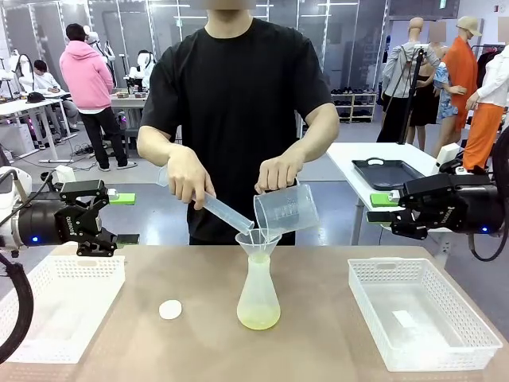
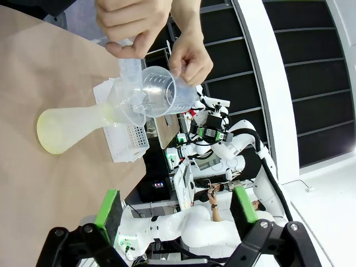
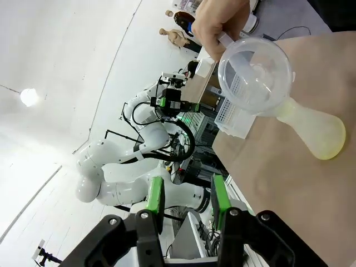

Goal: Prepare the solutions needed for the experiment.
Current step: Once the solution is in the Big flask , pick up the Plastic Funnel and place it back into the right Organizing basket.

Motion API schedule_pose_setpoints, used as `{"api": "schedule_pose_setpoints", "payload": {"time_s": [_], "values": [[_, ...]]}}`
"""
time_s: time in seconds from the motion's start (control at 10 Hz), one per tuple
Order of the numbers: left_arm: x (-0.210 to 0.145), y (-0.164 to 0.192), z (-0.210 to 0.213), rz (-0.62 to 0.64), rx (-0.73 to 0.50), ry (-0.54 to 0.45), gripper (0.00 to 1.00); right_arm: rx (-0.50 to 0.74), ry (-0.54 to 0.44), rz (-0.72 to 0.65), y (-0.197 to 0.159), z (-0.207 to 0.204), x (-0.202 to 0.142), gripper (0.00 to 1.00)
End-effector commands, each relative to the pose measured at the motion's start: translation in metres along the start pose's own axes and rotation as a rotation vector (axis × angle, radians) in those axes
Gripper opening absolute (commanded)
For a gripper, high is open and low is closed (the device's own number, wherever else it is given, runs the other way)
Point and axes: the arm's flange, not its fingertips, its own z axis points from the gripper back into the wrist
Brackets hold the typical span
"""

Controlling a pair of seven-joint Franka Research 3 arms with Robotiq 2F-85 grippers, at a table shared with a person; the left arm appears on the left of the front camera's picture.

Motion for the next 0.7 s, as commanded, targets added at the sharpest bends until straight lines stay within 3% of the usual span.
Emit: {"api": "schedule_pose_setpoints", "payload": {"time_s": [0.0,0.6], "values": [[0.0003,-0.0030,-0.0019,0.013,-0.019,-0.008,1.00,0.006,0.003,0.007,0.0016,0.0012,-0.0009,0.44],[0.0003,-0.0030,-0.0019,0.013,-0.019,-0.008,1.00,0.006,0.003,0.007,0.0016,0.0012,-0.0009,0.44]]}}
